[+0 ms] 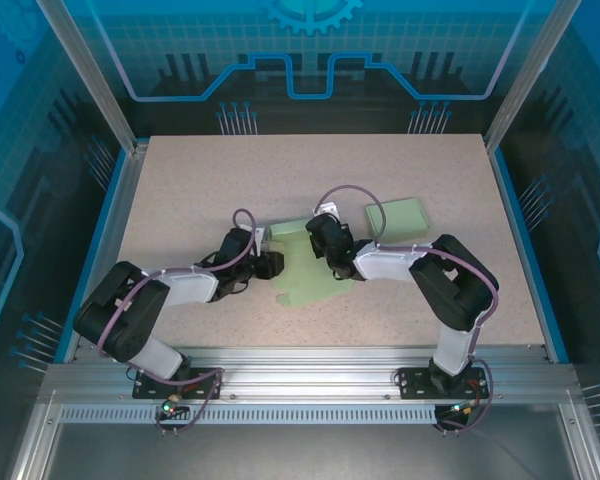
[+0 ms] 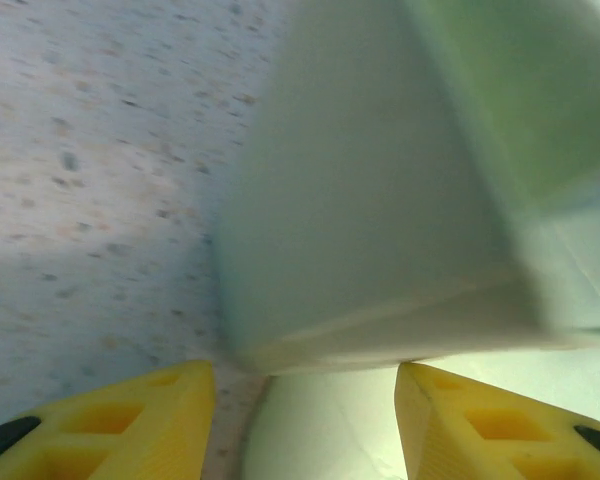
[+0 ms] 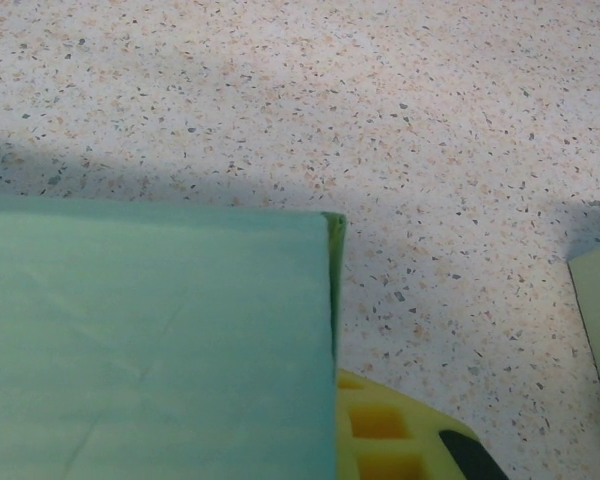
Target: Fold the paper box
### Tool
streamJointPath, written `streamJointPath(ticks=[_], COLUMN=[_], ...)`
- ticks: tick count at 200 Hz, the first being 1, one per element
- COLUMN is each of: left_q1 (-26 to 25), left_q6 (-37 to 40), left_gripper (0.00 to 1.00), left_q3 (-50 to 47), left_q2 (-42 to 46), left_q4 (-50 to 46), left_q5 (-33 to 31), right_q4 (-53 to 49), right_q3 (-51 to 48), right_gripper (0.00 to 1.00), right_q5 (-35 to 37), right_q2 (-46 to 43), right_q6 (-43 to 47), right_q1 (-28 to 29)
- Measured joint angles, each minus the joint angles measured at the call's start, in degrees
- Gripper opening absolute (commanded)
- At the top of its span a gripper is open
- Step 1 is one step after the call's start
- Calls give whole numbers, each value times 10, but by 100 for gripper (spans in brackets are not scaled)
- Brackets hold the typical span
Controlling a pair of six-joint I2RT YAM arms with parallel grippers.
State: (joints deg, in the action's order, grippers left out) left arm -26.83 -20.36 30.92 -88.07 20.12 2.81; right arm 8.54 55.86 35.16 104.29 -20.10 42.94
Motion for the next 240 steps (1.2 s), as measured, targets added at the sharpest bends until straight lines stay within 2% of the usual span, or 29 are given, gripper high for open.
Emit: streamJointPath(ticks=[28, 53, 75, 103, 152, 240], left_q1=[-6, -6, -5, -6, -6, -14], left_q6=[0, 2, 4, 4, -6, -17], left_gripper=[50, 39, 39, 43, 41, 16], left_q3=[0, 2, 6, 9, 9, 6], left_q2=[-5, -14, -23, -33, -38, -98], left_q4=[0, 6, 17, 33, 85, 225], left_q5=[-10, -31, -38, -36, -65, -184], right_q4=[0, 11, 33, 54, 79, 85], right_q3=[0, -7, -20, -32, -45, -52], right_gripper=[2, 1, 1, 1, 0, 0], right_q5=[0, 0, 0, 0, 10, 34], right_q2=[0, 0, -3, -5, -5, -5], right_q6=[0, 0, 3, 6, 11, 11], right_q1=[2, 2, 2, 2, 9, 26])
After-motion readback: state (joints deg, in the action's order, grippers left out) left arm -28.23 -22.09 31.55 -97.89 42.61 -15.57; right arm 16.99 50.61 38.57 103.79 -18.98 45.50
